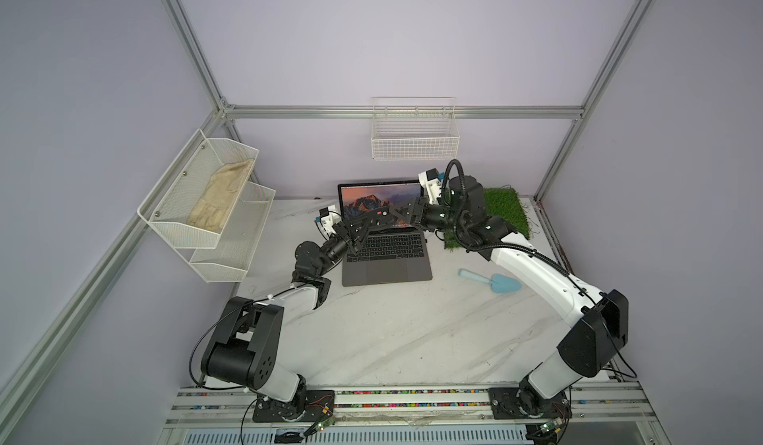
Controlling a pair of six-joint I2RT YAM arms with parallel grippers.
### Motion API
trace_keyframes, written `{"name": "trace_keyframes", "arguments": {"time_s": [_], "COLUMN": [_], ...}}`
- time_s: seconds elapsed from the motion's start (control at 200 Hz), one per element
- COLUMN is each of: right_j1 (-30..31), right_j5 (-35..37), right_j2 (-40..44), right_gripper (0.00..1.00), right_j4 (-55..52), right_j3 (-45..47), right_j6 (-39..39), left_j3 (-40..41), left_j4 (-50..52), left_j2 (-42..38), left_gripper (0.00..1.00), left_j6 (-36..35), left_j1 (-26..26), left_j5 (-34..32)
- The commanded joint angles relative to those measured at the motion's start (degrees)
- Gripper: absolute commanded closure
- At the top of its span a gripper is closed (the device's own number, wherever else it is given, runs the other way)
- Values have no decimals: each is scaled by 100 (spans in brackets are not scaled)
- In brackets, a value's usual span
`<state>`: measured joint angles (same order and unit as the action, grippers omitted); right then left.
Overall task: Insert the wireless mouse receiver into the laptop
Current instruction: Close the lid on the mouse.
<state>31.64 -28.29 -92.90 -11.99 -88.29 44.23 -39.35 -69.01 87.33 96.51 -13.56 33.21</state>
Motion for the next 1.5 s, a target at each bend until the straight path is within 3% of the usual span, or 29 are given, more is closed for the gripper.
{"name": "trace_keyframes", "arguments": {"time_s": [0.0, 0.27, 0.36, 0.55, 0.63, 0.72, 0.795, 0.92, 1.49], "right_j1": [40, 88, 88, 110, 123, 123, 137, 232, 525], "right_j5": [185, 238, 186, 1204, 1513, 1569, 1388, 1091, 1221], "right_j2": [29, 22, 50, 318, 391, 320, 215, 90, -276], "right_gripper": [57, 55, 50, 40, 50, 82, 100, 100, 100], "right_j4": [-316, -332, -392, -1252, -1424, -1796, -1870, -1790, -1850], "right_j3": [-169, -260, -330, -683, -707, -790, -830, -877, -953], "right_j6": [-181, -263, -418, -1862, -2309, -2497, -2526, -2515, -2613], "left_j3": [86, 77, 77, 112, 138, 146, 138, 139, 130], "left_j4": [-490, -490, -490, -350, -357, -402, -378, -306, -288], "left_j2": [-33, -23, -14, 21, 55, 75, 61, 29, -3], "left_gripper": [100, 100, 100, 100, 100, 100, 100, 100, 100], "left_j6": [17, 25, 1, -197, -220, -192, -191, -227, -236], "left_j1": [-39, -29, -23, -20, -26, -22, -23, -25, -41], "left_j5": [10, 19, 36, 124, 124, 124, 124, 132, 133]}}
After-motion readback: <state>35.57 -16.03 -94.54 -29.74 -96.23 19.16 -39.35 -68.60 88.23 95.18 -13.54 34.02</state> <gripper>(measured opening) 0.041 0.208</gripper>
